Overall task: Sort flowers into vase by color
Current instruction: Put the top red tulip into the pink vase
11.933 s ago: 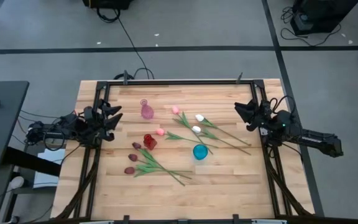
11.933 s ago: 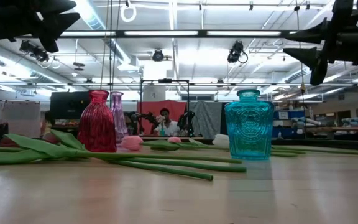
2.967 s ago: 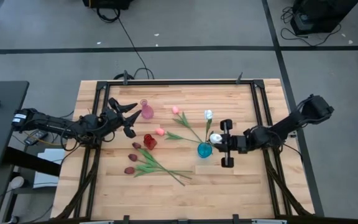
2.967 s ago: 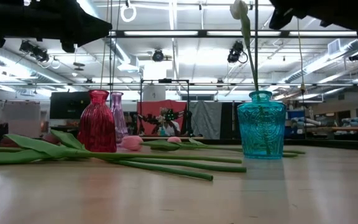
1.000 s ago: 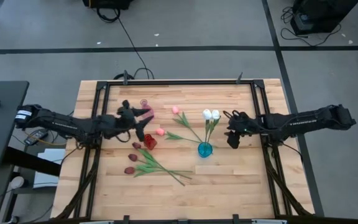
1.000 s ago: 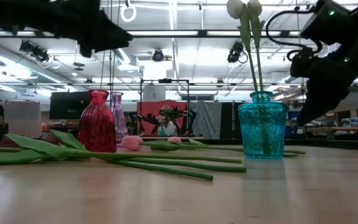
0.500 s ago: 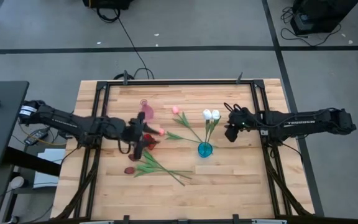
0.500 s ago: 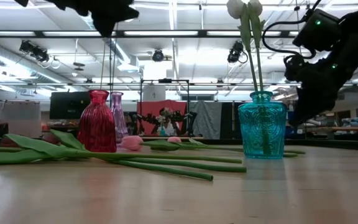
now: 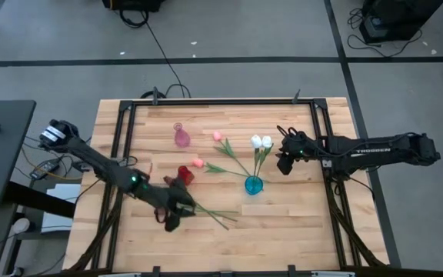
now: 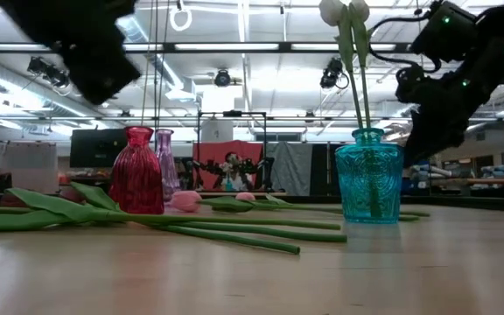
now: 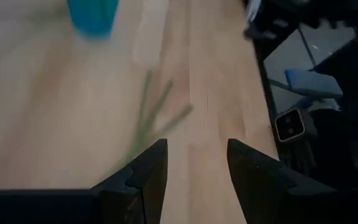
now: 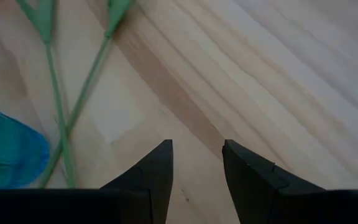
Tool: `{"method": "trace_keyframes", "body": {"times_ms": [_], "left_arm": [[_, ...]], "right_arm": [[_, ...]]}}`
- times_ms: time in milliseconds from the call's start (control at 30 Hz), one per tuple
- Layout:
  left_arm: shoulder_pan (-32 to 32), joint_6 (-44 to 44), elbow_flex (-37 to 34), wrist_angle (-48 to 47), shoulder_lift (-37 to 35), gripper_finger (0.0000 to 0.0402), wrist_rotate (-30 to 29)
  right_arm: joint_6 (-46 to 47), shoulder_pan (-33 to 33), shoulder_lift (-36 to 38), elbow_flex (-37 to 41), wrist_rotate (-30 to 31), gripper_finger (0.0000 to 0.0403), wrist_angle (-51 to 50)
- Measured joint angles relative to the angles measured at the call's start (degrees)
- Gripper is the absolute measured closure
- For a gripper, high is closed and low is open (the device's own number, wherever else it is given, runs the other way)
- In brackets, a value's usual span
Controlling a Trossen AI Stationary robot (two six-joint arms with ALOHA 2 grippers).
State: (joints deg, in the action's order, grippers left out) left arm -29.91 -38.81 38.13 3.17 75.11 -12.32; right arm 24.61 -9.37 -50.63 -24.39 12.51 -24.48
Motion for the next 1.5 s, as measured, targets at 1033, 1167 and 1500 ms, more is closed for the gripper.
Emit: {"method": "trace_keyframes", "body": {"times_ms": [1033, 1167, 1500], "left_arm": [[-2.72, -24.8, 27.25, -37.27, 27.71, 0.0229, -2.95], [-2.65, -18.19, 27.47, -38.61, 30.28, 0.0229, -0.84], [-2.89, -11.12, 29.35, -41.25, 31.13, 0.0229, -0.16]], "right_arm": [[-11.15, 6.88, 0.0, 0.21, 7.61, 0.0252, 8.45], [-9.42, 9.07, 0.0, 0.29, 8.07, 0.0252, 8.69], [-9.17, 12.35, 0.0, 0.29, 9.49, 0.0252, 13.0]]}}
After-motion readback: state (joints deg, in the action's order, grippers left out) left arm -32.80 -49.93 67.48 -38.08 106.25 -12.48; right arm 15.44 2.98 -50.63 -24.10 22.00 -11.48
